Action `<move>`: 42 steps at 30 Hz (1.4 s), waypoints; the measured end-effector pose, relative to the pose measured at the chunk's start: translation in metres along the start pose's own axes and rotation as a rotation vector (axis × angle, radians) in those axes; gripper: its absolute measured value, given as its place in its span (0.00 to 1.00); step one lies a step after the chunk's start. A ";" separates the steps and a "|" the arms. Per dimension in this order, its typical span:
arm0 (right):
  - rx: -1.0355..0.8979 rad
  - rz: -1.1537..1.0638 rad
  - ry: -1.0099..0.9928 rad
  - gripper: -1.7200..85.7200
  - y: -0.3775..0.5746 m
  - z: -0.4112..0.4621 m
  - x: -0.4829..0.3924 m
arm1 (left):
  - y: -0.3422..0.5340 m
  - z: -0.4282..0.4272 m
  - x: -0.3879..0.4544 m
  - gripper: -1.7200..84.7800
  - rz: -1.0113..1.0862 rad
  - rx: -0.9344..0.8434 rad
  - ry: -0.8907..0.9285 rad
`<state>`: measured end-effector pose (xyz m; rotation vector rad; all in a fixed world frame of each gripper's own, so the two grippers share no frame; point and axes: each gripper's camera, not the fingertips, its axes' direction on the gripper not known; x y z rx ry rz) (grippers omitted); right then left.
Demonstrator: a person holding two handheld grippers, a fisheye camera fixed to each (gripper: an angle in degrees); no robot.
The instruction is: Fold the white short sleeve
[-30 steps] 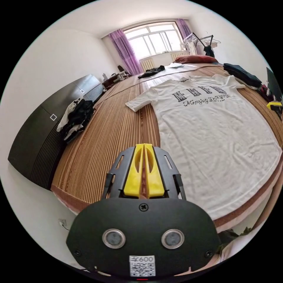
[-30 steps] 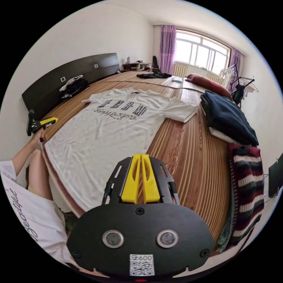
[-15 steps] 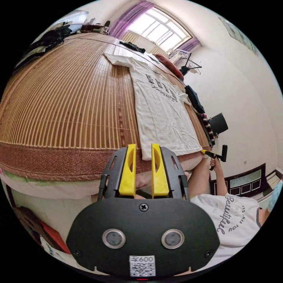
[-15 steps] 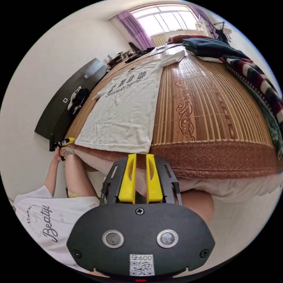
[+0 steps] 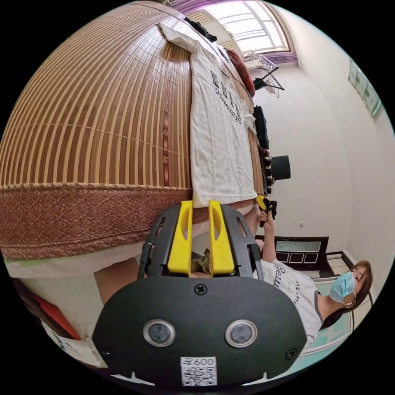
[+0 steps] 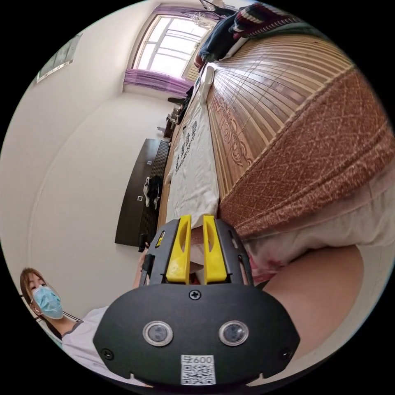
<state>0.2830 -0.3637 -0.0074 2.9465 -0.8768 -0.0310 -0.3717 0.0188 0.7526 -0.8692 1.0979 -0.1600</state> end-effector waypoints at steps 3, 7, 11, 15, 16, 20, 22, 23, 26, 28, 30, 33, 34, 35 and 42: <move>-0.039 0.003 -0.014 0.08 -0.009 0.000 -0.002 | -0.009 -0.009 -0.006 0.07 0.007 -0.004 0.002; 0.001 -0.112 0.226 0.14 -0.007 -0.007 -0.039 | -0.019 -0.019 -0.016 0.06 0.014 0.005 -0.004; -0.018 -0.225 0.434 0.14 -0.017 0.012 -0.070 | -0.027 -0.024 -0.027 0.05 0.022 0.001 -0.004; -0.147 -0.155 0.367 0.12 -0.042 0.042 -0.055 | -0.034 -0.028 -0.040 0.05 0.020 0.003 0.027; -0.172 -0.164 0.397 0.11 -0.047 0.049 -0.056 | -0.034 -0.029 -0.041 0.05 0.032 0.012 0.019; -0.202 -0.141 0.345 0.10 -0.058 0.055 -0.053 | -0.031 -0.030 -0.045 0.04 0.032 0.054 0.006; -0.189 -0.095 0.259 0.11 -0.062 0.048 -0.044 | -0.031 -0.030 -0.053 0.04 0.032 0.068 0.022; -0.175 -0.077 0.256 0.11 -0.065 0.045 -0.041 | -0.031 -0.029 -0.054 0.04 0.036 0.068 0.022; -0.176 -0.069 0.313 0.08 -0.077 0.049 -0.042 | -0.037 -0.026 -0.060 0.04 0.033 0.052 0.024; -0.231 -0.093 0.366 0.06 -0.088 0.064 -0.048 | -0.041 -0.023 -0.063 0.04 0.032 0.036 0.015; -0.313 -0.139 0.466 0.04 -0.095 0.085 -0.059 | -0.042 -0.021 -0.065 0.04 0.031 0.036 0.008; -0.392 -0.244 0.631 0.02 -0.092 0.114 -0.078 | -0.038 -0.016 -0.069 0.04 0.032 0.065 -0.004; -0.399 -0.275 0.659 0.01 -0.087 0.121 -0.084 | -0.035 -0.014 -0.071 0.04 0.031 0.081 -0.003; -0.403 -0.311 0.692 0.01 -0.080 0.127 -0.090 | -0.034 -0.013 -0.073 0.04 0.031 0.089 -0.002; -0.381 -0.560 0.872 0.02 -0.019 0.155 -0.114 | -0.026 0.004 -0.091 0.04 0.023 0.140 0.007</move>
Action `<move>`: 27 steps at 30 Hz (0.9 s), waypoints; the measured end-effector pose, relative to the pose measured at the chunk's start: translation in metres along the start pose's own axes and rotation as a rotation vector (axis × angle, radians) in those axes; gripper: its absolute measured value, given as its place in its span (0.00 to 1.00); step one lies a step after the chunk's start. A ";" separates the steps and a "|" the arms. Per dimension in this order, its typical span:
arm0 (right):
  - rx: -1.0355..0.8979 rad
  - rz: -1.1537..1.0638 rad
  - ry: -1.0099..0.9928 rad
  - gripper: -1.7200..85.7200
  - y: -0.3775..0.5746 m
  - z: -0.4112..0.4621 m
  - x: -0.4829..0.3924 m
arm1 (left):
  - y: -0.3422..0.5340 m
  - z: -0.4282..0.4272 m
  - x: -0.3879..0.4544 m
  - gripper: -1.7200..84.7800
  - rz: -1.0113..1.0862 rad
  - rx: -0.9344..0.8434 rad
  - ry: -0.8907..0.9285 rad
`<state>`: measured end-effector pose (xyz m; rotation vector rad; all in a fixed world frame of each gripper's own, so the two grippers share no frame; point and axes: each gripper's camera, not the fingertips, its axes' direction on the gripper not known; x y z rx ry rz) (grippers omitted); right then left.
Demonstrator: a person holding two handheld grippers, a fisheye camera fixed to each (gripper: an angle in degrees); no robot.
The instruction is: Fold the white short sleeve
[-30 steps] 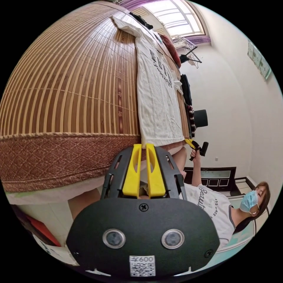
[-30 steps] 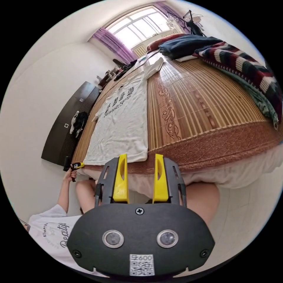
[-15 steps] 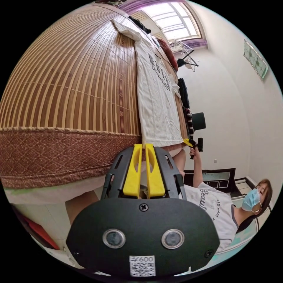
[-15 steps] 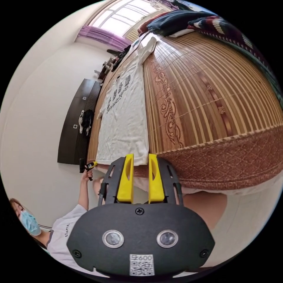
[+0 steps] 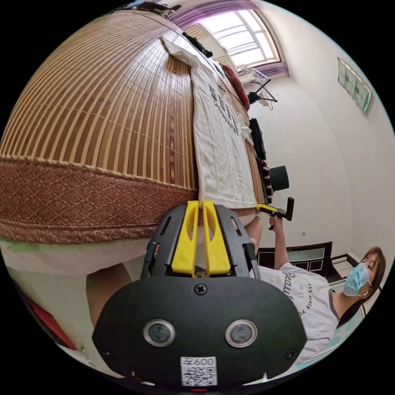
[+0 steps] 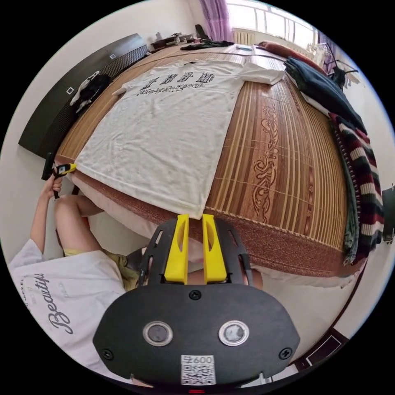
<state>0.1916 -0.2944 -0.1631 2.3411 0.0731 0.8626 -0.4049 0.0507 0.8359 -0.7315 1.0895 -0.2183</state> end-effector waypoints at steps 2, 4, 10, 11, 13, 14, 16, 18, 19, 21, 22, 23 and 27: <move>0.046 0.005 0.004 0.02 0.010 0.003 -0.002 | 0.001 0.004 -0.006 0.04 -0.002 0.004 0.011; 0.074 0.056 -0.074 0.03 0.017 0.004 0.008 | 0.004 0.011 -0.018 0.04 -0.020 0.012 0.043; 0.155 0.220 -0.304 0.02 0.045 0.016 0.049 | 0.010 0.030 -0.035 0.04 -0.020 0.028 0.060; 0.161 0.226 -0.313 0.01 0.049 0.021 0.050 | 0.011 0.032 -0.036 0.04 -0.019 0.027 0.060; 0.173 0.242 -0.328 0.01 0.055 0.023 0.050 | 0.012 0.039 -0.039 0.04 -0.022 0.019 0.057; 0.174 0.235 -0.327 0.01 0.058 0.024 0.048 | 0.013 0.043 -0.041 0.04 -0.027 0.013 0.055; 0.184 0.214 -0.302 0.01 0.065 0.025 0.041 | 0.018 0.052 -0.043 0.04 -0.025 0.000 0.045; 0.184 0.174 -0.256 0.01 0.074 0.023 0.029 | 0.026 0.059 -0.044 0.04 -0.014 -0.016 0.042; 0.170 0.156 -0.230 0.01 0.082 0.021 0.020 | 0.032 0.065 -0.045 0.04 -0.009 -0.043 0.033; 0.136 0.135 -0.212 0.01 0.095 0.018 0.005 | 0.050 0.074 -0.047 0.04 -0.033 -0.076 0.014; 0.110 0.122 -0.196 0.01 0.106 0.015 -0.004 | 0.065 0.079 -0.047 0.04 -0.040 -0.093 0.010; 0.081 0.114 -0.186 0.01 0.117 0.014 -0.013 | 0.073 0.081 -0.046 0.04 -0.036 -0.100 0.010; 0.031 0.097 -0.175 0.01 0.153 0.020 -0.032 | 0.136 0.098 -0.043 0.04 -0.032 -0.101 0.018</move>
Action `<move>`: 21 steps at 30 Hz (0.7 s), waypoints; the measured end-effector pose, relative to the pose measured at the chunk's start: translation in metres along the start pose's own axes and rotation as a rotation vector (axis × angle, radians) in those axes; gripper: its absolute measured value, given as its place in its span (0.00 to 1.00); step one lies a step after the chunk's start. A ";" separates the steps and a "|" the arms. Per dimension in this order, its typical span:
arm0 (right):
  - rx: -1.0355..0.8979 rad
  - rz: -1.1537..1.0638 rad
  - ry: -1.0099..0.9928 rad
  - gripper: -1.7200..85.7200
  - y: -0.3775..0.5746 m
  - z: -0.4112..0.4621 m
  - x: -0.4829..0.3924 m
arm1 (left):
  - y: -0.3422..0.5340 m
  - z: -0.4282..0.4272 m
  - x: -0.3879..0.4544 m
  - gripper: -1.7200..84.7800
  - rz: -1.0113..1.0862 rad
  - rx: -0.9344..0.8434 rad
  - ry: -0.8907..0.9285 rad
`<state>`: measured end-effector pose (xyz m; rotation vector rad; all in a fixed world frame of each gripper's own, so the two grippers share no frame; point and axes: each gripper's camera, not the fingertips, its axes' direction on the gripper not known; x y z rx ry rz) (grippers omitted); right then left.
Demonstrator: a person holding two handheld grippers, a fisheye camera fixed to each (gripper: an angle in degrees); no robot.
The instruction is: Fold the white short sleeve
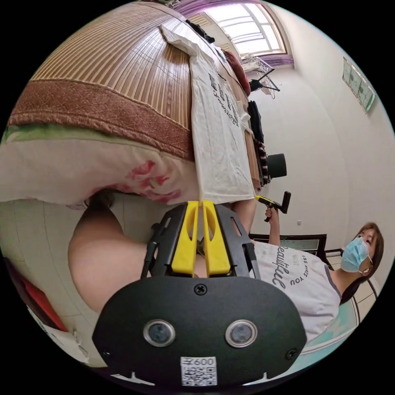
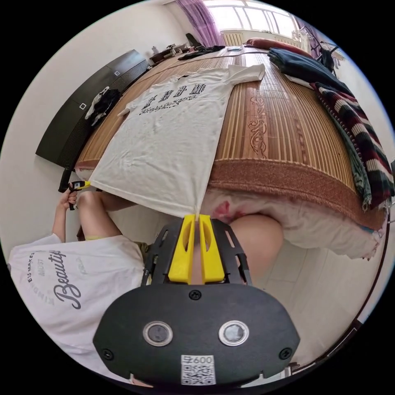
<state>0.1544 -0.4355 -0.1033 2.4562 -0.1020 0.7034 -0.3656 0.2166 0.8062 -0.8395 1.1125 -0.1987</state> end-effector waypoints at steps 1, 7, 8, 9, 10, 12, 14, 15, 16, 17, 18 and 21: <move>-0.009 0.018 0.016 0.01 0.012 0.002 -0.001 | 0.017 0.008 -0.004 0.04 -0.020 0.015 0.016; 0.195 0.008 0.081 0.01 0.073 -0.019 -0.027 | 0.093 0.046 -0.010 0.03 -0.059 0.055 0.051; 0.294 -0.022 0.065 0.01 0.086 -0.027 -0.035 | 0.100 0.050 -0.008 0.03 -0.055 0.043 0.033; 0.352 -0.038 0.065 0.01 0.093 -0.030 -0.039 | 0.112 0.056 -0.002 0.03 -0.042 0.031 -0.022; 0.484 -0.084 0.075 0.01 0.108 -0.034 -0.048 | 0.116 0.058 0.003 0.03 -0.028 0.038 -0.058; 0.708 -0.152 0.116 0.01 0.131 -0.031 -0.061 | 0.127 0.063 0.035 0.03 0.101 0.197 -0.255; 0.961 -0.148 0.122 0.01 0.151 -0.018 -0.080 | 0.138 0.075 0.067 0.03 0.198 0.429 -0.438; 1.019 -0.174 0.120 0.01 0.155 -0.015 -0.089 | 0.151 0.093 0.094 0.03 0.291 0.621 -0.556; 1.152 -0.267 0.158 0.01 0.165 -0.003 -0.113 | 0.159 0.106 0.109 0.03 0.352 0.721 -0.615; 1.261 -0.351 0.233 0.01 0.172 0.015 -0.140 | 0.178 0.142 0.138 0.03 0.490 0.922 -0.728; 1.308 -0.381 0.273 0.01 0.174 0.026 -0.153 | 0.195 0.189 0.162 0.03 0.626 1.110 -0.849; 1.392 -0.344 0.281 0.01 0.162 0.074 -0.185 | 0.200 0.302 0.180 0.03 0.766 1.401 -0.991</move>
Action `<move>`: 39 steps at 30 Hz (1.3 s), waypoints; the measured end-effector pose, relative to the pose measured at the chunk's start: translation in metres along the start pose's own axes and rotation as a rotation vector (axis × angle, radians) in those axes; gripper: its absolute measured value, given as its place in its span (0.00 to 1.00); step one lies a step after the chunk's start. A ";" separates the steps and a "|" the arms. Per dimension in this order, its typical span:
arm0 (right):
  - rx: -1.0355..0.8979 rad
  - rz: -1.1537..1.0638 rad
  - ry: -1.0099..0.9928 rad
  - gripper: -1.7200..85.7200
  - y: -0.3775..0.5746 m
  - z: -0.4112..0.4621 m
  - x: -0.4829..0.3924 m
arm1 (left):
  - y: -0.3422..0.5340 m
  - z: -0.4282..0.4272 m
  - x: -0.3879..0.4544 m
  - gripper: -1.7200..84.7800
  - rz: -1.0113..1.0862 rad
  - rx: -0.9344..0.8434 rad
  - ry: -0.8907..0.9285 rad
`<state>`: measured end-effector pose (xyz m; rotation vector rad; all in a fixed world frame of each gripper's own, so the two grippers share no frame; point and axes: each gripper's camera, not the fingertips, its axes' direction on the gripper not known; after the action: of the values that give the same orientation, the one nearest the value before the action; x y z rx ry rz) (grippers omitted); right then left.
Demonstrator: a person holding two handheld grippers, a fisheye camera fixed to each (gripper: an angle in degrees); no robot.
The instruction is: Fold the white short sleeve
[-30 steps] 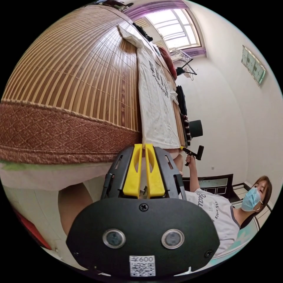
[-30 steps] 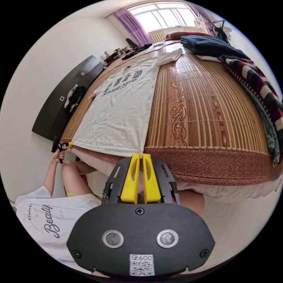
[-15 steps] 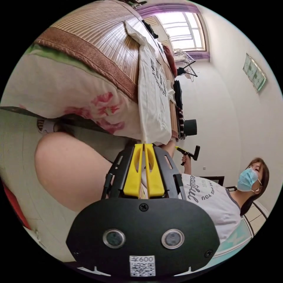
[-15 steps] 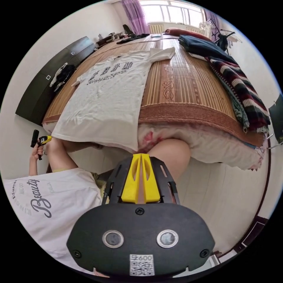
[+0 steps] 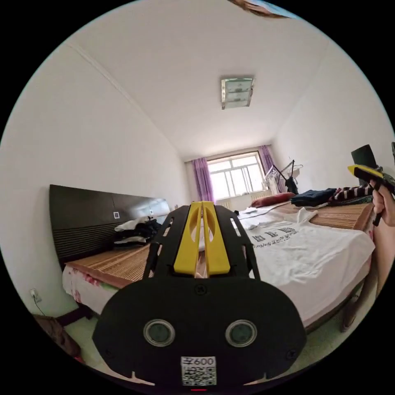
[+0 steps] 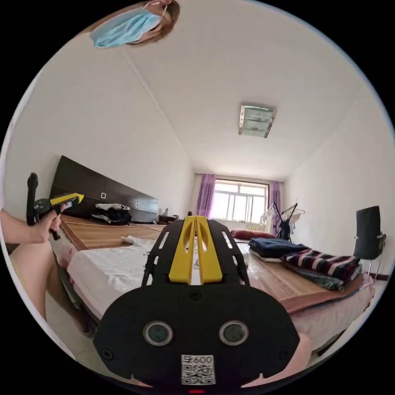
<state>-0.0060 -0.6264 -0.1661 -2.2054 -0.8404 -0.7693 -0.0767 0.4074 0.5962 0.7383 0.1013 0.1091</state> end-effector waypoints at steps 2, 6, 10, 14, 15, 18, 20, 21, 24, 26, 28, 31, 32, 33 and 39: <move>-0.191 0.151 -0.024 0.01 0.025 0.035 0.000 | 0.021 0.033 0.027 0.03 -0.073 -0.113 0.143; -0.356 0.082 0.078 0.01 0.060 0.050 -0.002 | 0.090 0.090 0.065 0.03 -0.069 -0.414 0.265; -0.674 0.071 0.304 0.01 0.097 0.070 0.023 | 0.167 0.098 0.060 0.03 -0.063 -0.506 0.187; -0.424 0.378 0.335 0.01 0.100 0.028 0.054 | 0.188 0.099 0.029 0.02 -0.372 -0.511 0.198; -0.412 0.365 0.401 0.01 0.097 0.024 0.051 | 0.189 0.097 0.038 0.02 -0.320 -0.503 0.174; -0.307 0.268 0.479 0.01 0.081 0.016 0.032 | 0.187 0.088 0.059 0.02 -0.201 -0.489 0.008; -0.299 0.180 0.322 0.01 0.069 0.022 0.022 | 0.182 0.075 0.054 0.02 -0.259 -0.474 -0.276; -0.306 0.151 0.300 0.01 0.067 0.024 0.019 | 0.174 0.069 0.056 0.02 -0.185 -0.422 -0.253; -0.350 0.017 0.233 0.01 0.061 0.042 0.000 | 0.158 0.074 0.058 0.02 -0.134 -0.330 0.065; -0.495 0.055 0.193 0.01 0.066 0.070 0.003 | 0.161 0.090 0.062 0.02 -0.115 -0.391 0.160; -0.563 0.128 0.249 0.01 0.068 0.082 0.014 | 0.179 0.112 0.058 0.03 -0.138 -0.531 0.131; -0.573 0.180 0.556 0.01 0.045 0.082 0.031 | 0.170 0.105 0.030 0.03 -0.282 -0.549 -0.046; -0.562 0.208 0.620 0.01 0.031 0.084 0.041 | 0.166 0.105 0.024 0.03 -0.291 -0.574 -0.126; -0.542 0.224 0.606 0.01 0.023 0.085 0.047 | 0.156 0.107 0.012 0.02 -0.294 -0.613 -0.267; -0.383 0.185 0.113 0.01 -0.077 0.180 0.110 | 0.074 0.180 -0.052 0.02 -0.221 -0.368 0.087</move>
<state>0.0574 -0.4114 -0.1730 -2.4998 -0.4515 -1.0190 -0.1095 0.3350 0.7815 0.3514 0.2382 -0.0508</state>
